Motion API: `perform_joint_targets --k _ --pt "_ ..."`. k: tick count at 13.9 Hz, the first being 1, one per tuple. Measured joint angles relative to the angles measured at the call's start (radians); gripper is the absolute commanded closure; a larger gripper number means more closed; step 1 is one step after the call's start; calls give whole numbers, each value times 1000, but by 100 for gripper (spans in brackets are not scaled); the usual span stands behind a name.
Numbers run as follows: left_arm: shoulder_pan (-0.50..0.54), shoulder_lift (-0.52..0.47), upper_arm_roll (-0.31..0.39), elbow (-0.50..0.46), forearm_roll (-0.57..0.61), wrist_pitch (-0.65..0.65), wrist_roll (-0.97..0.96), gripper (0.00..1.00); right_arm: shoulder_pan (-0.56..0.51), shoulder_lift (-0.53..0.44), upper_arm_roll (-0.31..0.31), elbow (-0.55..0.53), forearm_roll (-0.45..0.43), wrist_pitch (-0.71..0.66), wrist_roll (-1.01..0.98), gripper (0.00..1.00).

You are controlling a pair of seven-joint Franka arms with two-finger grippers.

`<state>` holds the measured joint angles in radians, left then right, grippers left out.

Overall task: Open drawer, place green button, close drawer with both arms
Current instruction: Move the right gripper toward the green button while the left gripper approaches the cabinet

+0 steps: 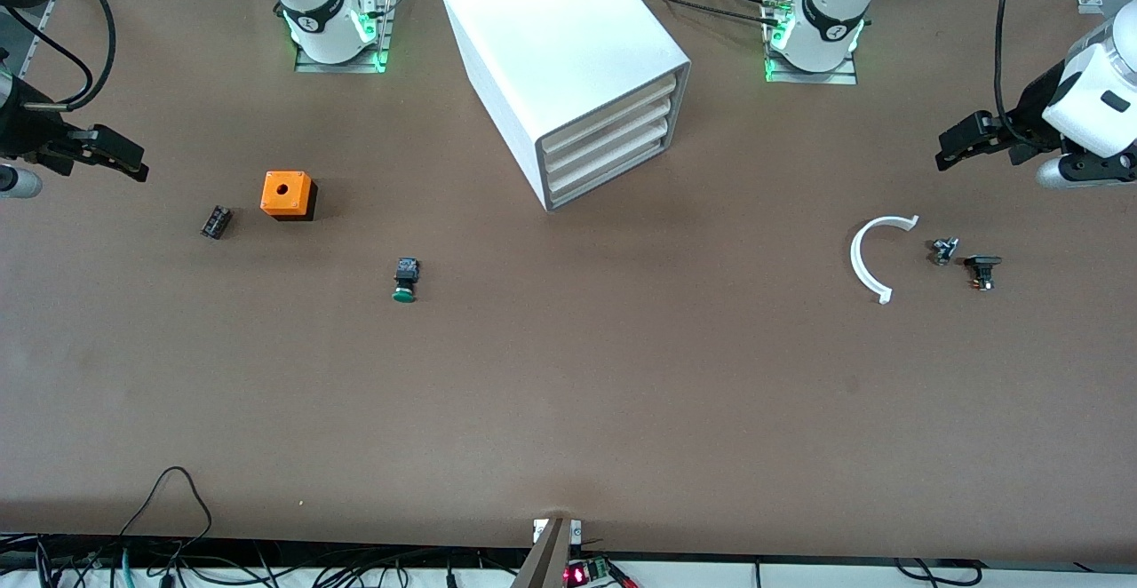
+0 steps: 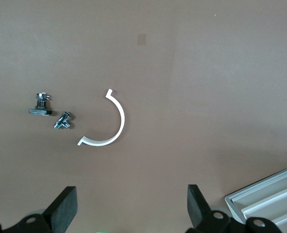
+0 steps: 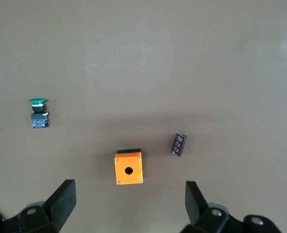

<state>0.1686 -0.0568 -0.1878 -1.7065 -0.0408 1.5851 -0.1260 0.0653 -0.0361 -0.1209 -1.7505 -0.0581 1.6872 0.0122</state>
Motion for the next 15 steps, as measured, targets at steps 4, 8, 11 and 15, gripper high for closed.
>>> perform_joint_targets --k 4,8,11,15 --pt "0 2 0 6 0 0 0 0 0 0 0 0 0 0 0 0" --pt "-1 6 -1 10 0 -6 0 0 0 0 0 0 0 0 0 0" --pt "-1 20 -4 12 0 -9 0 0 0 0 0 0 11 1 0 0" --pt "-6 89 -17 12 0 -14 0 0 14 21 3 -1 57 14 -1 0"
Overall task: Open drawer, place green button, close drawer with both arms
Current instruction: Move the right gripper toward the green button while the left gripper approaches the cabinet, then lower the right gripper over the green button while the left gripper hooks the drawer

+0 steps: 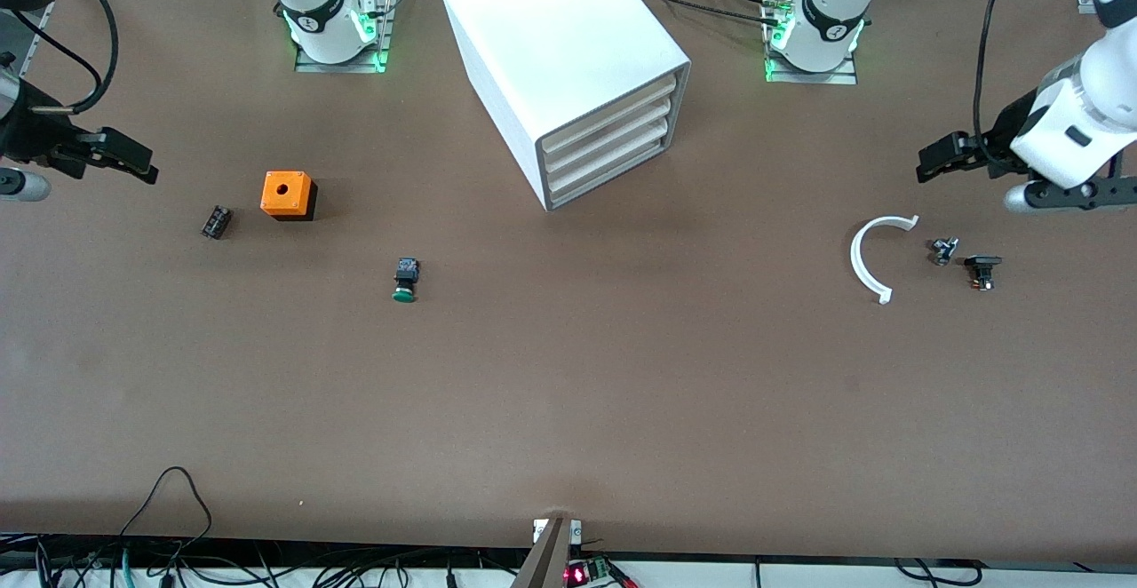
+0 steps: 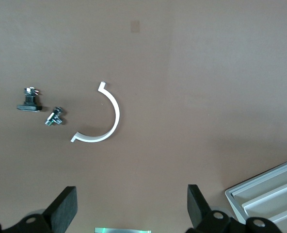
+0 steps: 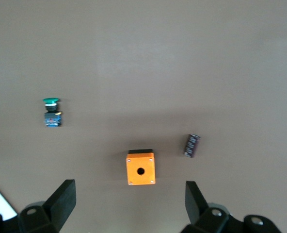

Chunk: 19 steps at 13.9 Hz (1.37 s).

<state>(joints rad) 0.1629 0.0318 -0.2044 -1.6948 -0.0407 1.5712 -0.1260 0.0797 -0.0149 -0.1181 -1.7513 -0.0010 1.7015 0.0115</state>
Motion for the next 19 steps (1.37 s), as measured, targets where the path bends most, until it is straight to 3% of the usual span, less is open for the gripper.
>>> perform_joint_targets --k 4,7,11,16,19 --pt "6 144 5 3 -43 -1 18 0 105 85 5 -1 6 99 4 0" --pt "3 260 3 -26 -261 35 31 0 147 158 6 -1 8 136 7 0" --pt "-73 417 -4 -172 -569 198 122 0 197 245 7 2 11 200 9 0" --pt "-156 597 -4 -254 -836 248 417 0 264 332 14 1 16 237 193 0" --pt "-204 635 -20 -307 -904 274 561 0 279 376 64 -9 17 289 262 0"
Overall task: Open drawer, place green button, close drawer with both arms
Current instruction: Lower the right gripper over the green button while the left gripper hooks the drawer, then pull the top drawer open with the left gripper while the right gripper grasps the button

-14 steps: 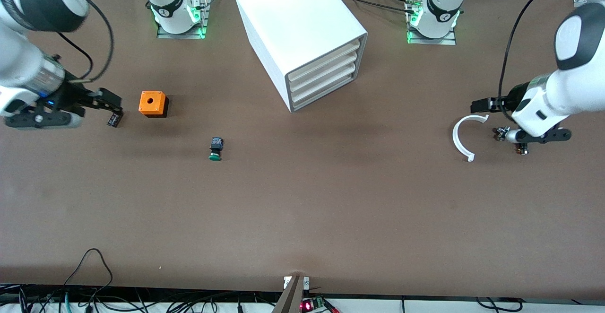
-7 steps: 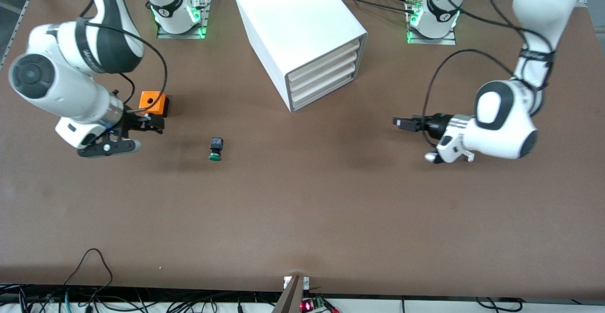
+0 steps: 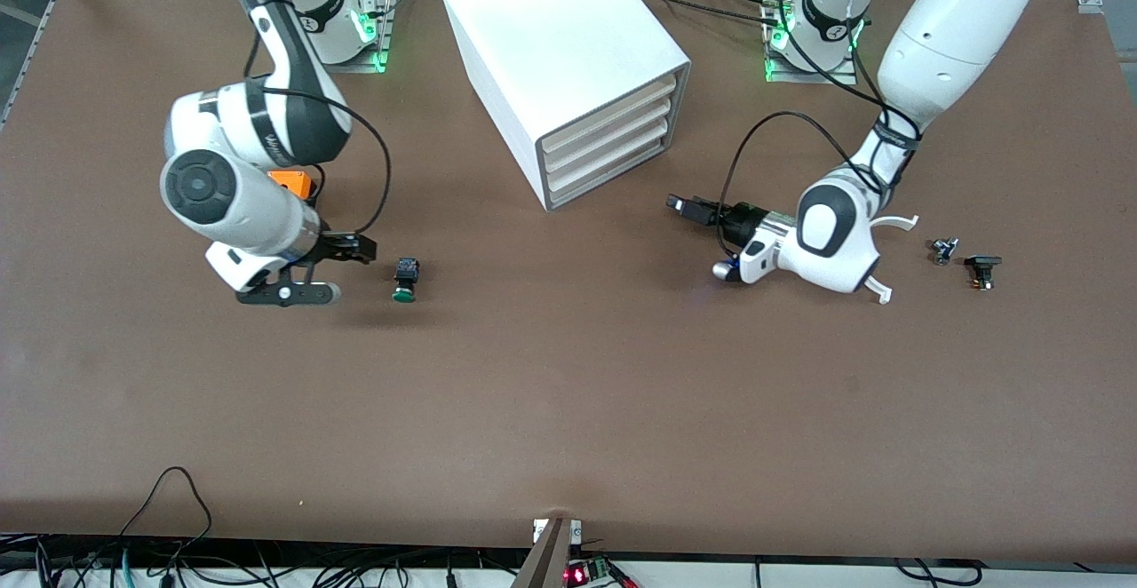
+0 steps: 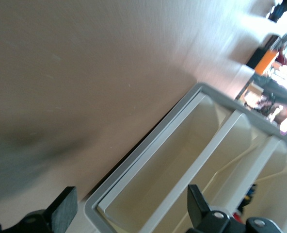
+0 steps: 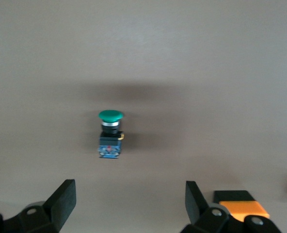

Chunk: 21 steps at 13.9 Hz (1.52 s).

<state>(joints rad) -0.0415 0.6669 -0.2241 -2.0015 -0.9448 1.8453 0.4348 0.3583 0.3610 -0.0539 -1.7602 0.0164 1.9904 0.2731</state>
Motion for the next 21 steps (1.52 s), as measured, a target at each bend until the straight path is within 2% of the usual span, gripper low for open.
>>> perform_joint_targets --k 4,6,8,9,12,13,15,21 --pt "-6 -11 -62 -52 -59 12 97 1 4 78 72 -7 0 114 6 0" --pt "-6 -22 -93 -89 -91 13 112 2 6 100 81 -38 0 179 7 0" --pt "-5 -34 -120 -114 -98 14 117 10 4 106 80 -103 0 270 4 0" --pt "-5 -42 -132 -125 -99 16 117 21 3 106 80 -140 0 322 -1 0" --pt "-5 -55 -149 -154 -101 40 125 84 3 107 80 -229 0 433 -6 0" --pt "-5 -56 -150 -161 -101 48 139 96 3 107 80 -243 0 442 -6 0" --pt "-5 -56 -151 -175 -101 64 153 100 2 107 80 -260 0 457 -7 0" --pt "8 -72 -160 -181 -103 79 182 100 -22 134 77 -298 0 507 -1 0"
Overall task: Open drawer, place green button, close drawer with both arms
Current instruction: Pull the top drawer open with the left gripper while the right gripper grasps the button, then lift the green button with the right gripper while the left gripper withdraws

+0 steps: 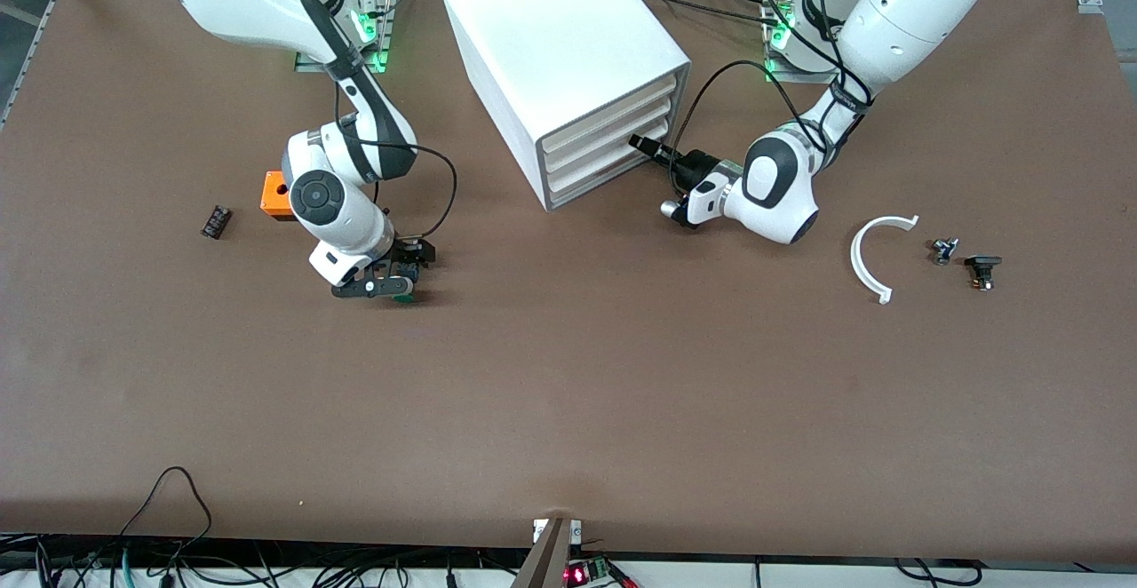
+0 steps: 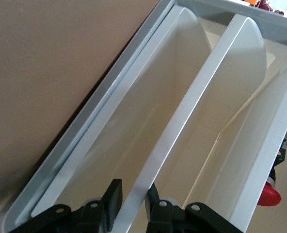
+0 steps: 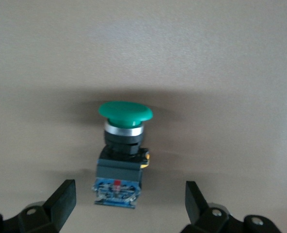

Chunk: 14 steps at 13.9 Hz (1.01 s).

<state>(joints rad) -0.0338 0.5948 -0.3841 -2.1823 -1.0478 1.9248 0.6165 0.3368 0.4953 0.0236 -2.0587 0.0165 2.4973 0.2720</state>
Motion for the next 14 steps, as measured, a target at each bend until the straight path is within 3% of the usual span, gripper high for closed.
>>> perform_joint_targets --k 5,6,7,9,14 --pt "101 -32 85 89 74 12 12 100 -8 19 1 0 0 4 87 0" --pt "116 -31 92 110 93 15 12 31 -7 19 2 0 0 4 89 3" --pt "125 -31 99 126 105 19 13 0 -7 19 5 0 0 4 89 15" --pt "137 -33 114 144 133 49 11 0 -7 21 11 0 0 4 89 37" --pt "170 -93 126 166 142 88 9 0 -7 22 16 3 -1 4 40 66"
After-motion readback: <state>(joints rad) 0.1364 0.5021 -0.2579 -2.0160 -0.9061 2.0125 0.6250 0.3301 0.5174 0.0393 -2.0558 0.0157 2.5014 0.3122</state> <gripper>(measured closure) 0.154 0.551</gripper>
